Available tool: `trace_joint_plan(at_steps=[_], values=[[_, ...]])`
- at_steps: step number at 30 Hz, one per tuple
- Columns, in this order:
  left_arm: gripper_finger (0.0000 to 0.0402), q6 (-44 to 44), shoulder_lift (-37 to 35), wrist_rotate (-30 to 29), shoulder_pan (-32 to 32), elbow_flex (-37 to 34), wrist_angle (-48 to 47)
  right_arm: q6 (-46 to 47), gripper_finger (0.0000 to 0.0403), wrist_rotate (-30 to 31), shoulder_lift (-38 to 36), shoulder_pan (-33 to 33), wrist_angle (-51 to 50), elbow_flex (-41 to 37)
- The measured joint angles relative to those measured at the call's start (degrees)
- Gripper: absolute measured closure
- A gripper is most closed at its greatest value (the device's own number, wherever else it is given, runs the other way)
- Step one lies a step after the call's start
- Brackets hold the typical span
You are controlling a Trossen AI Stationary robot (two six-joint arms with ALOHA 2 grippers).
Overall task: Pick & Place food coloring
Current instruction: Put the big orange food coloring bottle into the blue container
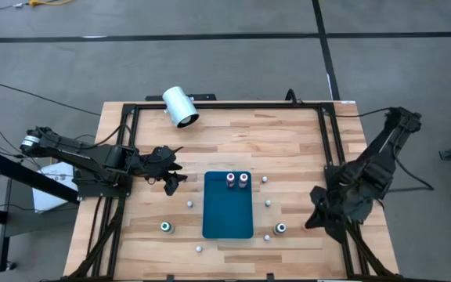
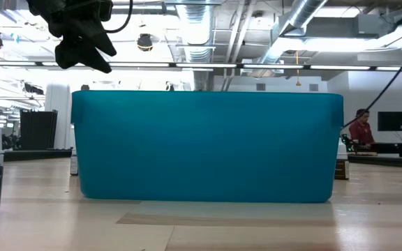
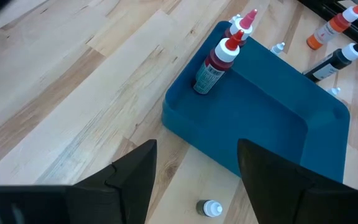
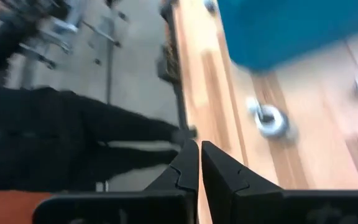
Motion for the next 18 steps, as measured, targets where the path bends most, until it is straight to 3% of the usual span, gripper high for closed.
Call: trace_joint_plan(at_steps=[5,18], values=[[0.0188,0.8,0.0,0.0,0.0,0.0,0.0,12.1,0.0402,0.0,2.6,3.8,-7.3,1.3],[0.0188,1.0,0.0,0.0,0.0,0.0,0.0,34.9,0.0403,0.1,3.2,12.3,-12.3,1.4]])
